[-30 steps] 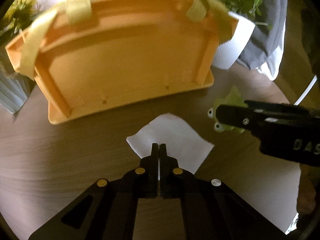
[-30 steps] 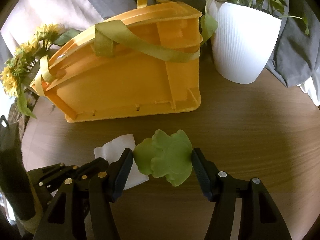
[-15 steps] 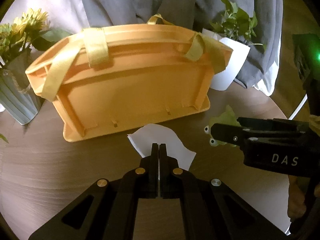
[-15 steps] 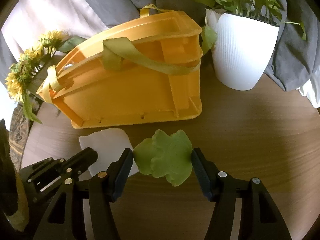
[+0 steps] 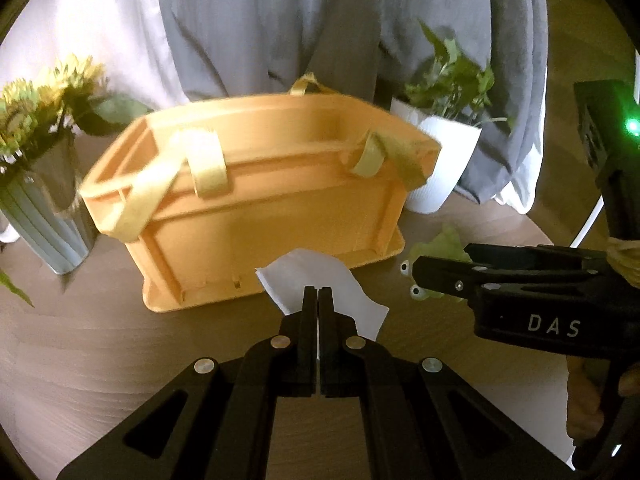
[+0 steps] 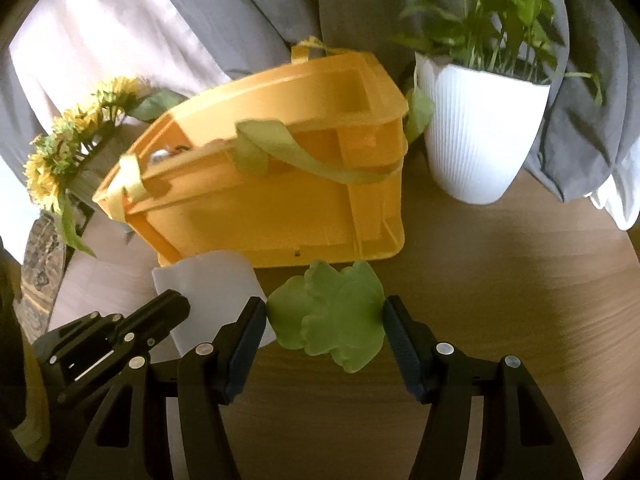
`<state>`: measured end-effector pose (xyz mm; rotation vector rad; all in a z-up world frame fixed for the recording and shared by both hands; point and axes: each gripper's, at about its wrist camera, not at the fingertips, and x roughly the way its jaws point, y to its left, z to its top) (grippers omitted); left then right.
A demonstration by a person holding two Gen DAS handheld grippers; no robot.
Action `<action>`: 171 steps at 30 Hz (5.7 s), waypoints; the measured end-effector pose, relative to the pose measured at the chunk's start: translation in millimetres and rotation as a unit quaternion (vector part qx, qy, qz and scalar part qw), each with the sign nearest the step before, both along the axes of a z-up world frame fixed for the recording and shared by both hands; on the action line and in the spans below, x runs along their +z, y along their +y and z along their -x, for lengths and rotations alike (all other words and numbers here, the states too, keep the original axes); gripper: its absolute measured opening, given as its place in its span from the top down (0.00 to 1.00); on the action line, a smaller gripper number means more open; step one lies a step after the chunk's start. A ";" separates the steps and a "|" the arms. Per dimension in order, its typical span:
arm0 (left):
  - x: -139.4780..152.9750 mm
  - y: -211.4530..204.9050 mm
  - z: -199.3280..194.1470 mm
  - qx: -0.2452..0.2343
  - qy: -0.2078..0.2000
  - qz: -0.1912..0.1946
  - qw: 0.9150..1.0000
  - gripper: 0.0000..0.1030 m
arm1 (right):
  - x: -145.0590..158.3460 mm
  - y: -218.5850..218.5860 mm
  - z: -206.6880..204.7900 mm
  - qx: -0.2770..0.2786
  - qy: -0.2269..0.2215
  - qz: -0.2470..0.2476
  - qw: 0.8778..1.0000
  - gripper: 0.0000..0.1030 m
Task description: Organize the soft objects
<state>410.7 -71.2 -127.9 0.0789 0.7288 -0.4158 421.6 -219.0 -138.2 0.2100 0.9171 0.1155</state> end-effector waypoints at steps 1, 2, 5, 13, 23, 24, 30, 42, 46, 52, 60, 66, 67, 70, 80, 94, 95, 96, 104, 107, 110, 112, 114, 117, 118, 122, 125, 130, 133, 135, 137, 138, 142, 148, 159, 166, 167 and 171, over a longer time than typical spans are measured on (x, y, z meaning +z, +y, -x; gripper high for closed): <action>4.8 1.1 2.4 0.000 -0.007 0.002 1.000 0.98 | 3.7 0.6 1.9 0.001 -0.005 0.000 1.000 0.40; 7.8 2.4 3.7 0.001 -0.011 0.003 1.000 0.98 | 6.9 1.4 3.0 0.001 -0.008 0.001 1.000 0.40; 18.7 4.4 8.4 0.004 -0.027 0.007 1.000 0.98 | 18.9 4.3 7.1 0.002 -0.025 0.003 1.000 0.40; 46.7 10.7 16.8 0.017 -0.075 0.015 0.997 0.98 | 50.7 8.4 15.4 0.007 -0.070 0.007 0.997 0.40; 79.0 14.4 8.4 0.021 -0.135 0.010 0.990 0.98 | 82.9 12.5 7.4 0.012 -0.124 0.006 0.992 0.40; 82.3 15.0 6.9 0.023 -0.141 0.009 0.990 0.98 | 86.3 13.2 6.3 0.013 -0.130 0.005 0.991 0.40; 101.8 20.3 -4.0 0.035 -0.173 0.011 0.984 0.98 | 105.1 16.5 -5.2 0.016 -0.165 0.003 0.986 0.40; 117.1 29.7 -37.2 0.058 -0.192 0.007 0.980 0.98 | 123.4 23.0 -42.6 0.027 -0.193 -0.012 0.981 0.40; 116.3 31.9 -48.2 0.063 -0.192 0.005 0.979 0.98 | 122.3 25.7 -54.1 0.031 -0.195 -0.010 0.980 0.40; 108.4 33.3 -70.1 0.069 -0.178 0.002 0.982 0.98 | 113.5 23.9 -77.7 0.031 -0.184 -0.014 0.982 0.40; 92.3 35.1 -96.2 0.076 -0.155 0.000 0.985 0.98 | 95.8 22.6 -107.7 0.032 -0.164 -0.010 0.986 0.40; 81.1 35.2 -114.7 0.076 -0.137 -0.001 0.988 0.97 | 83.0 22.5 -127.0 0.031 -0.149 -0.007 0.988 0.40; 78.4 35.1 -117.9 0.075 -0.133 -0.002 0.988 0.98 | 80.1 22.5 -130.6 0.031 -0.144 -0.009 0.989 0.40; 72.1 35.7 -125.8 0.074 -0.122 0.001 0.990 0.97 | 73.3 22.4 -138.0 0.030 -0.133 -0.012 0.991 0.40; 64.9 35.2 -133.4 0.080 -0.109 -0.006 0.991 0.85 | 61.6 26.5 -151.9 0.022 -0.108 0.002 0.994 0.33; 87.0 45.7 -95.8 0.120 -0.099 -0.007 0.988 0.53 | 73.5 30.5 -113.6 0.009 -0.119 0.014 0.993 0.33; 89.9 47.5 -89.3 0.124 -0.100 -0.007 0.987 0.49 | 76.5 30.9 -107.8 0.007 -0.123 0.015 0.992 0.33; 93.1 49.3 -82.8 0.128 -0.102 -0.007 0.986 0.44 | 79.6 30.9 -102.5 0.005 -0.126 0.017 0.992 0.33; 121.0 64.9 -17.5 0.179 -0.150 -0.019 0.972 0.25 | 112.5 41.1 -42.9 0.002 -0.162 0.042 0.986 0.26; 129.5 70.0 5.7 0.188 -0.161 -0.028 0.968 0.17 | 121.6 46.0 -21.9 0.005 -0.171 0.050 0.984 0.24; 136.1 76.3 26.4 0.191 -0.168 -0.032 0.967 0.08 | 129.2 51.4 0.9 0.002 -0.183 0.055 0.981 0.21; 139.4 80.2 39.7 0.191 -0.170 -0.033 0.966 0.05 | 134.6 55.8 19.3 -0.004 -0.191 0.057 0.980 0.21; 142.6 83.6 54.2 0.188 -0.177 -0.036 0.965 0.01 | 137.6 58.2 36.1 -0.014 -0.198 0.053 0.979 0.21; 145.3 88.5 75.5 0.177 -0.189 -0.037 0.965 0.00 | 140.7 60.9 59.8 -0.032 -0.204 0.050 0.977 0.21; 146.6 90.7 83.3 0.174 -0.193 -0.038 0.965 0.00 | 141.7 62.6 71.8 -0.041 -0.207 0.051 0.976 0.21; 150.4 96.9 108.6 0.156 -0.201 -0.035 0.967 0.00 | 145.3 65.2 102.9 -0.065 -0.212 0.049 0.974 0.21; 154.5 99.8 126.6 0.151 -0.203 -0.027 0.967 0.00 | 147.5 67.5 124.7 -0.080 -0.220 0.050 0.971 0.21; 159.8 98.4 155.1 0.142 -0.211 -0.024 0.967 0.00 | 154.5 69.7 158.7 -0.088 -0.228 0.052 0.968 0.21; 162.4 96.9 172.9 0.138 -0.210 -0.021 0.968 0.00 | 159.3 67.6 180.1 -0.093 -0.237 0.051 0.966 0.21; 163.4 95.7 185.7 0.138 -0.207 -0.019 0.968 0.00 | 161.7 66.8 191.2 -0.092 -0.242 0.049 0.965 0.21; 163.8 94.3 199.5 0.138 -0.207 -0.019 0.968 0.00 | 165.1 65.9 205.9 -0.091 -0.246 0.051 0.964 0.21; 164.2 93.5 206.4 0.140 -0.209 -0.019 0.968 0.00 | 165.7 65.6 210.5 -0.090 -0.247 0.051 0.963 0.21; 164.9 90.0 239.2 0.153 -0.221 -0.023 0.963 0.00 | 169.0 65.0 238.7 -0.086 -0.254 0.055 0.962 0.21; 168.4 85.9 289.6 0.164 -0.222 -0.016 0.961 0.00 | 173.1 60.6 285.2 -0.073 -0.258 0.057 0.962 0.20; 177.1 79.1 363.4 0.161 -0.231 -0.014 0.959 0.00 | 183.6 46.1 359.7 -0.071 -0.267 0.050 0.960 0.17; 180.8 78.3 399.9 0.156 -0.237 -0.010 0.959 0.00 | 188.6 41.2 399.0 -0.075 -0.273 0.050 0.958 0.17; 181.0 78.4 402.8 0.155 -0.236 -0.010 0.959 0.00 | 188.5 40.8 403.1 -0.076 -0.274 0.049 0.957 0.17; 182.5 78.8 417.8 0.155 -0.241 -0.008 0.958 0.00 | 189.8 40.5 419.7 -0.079 -0.278 0.048 0.956 0.17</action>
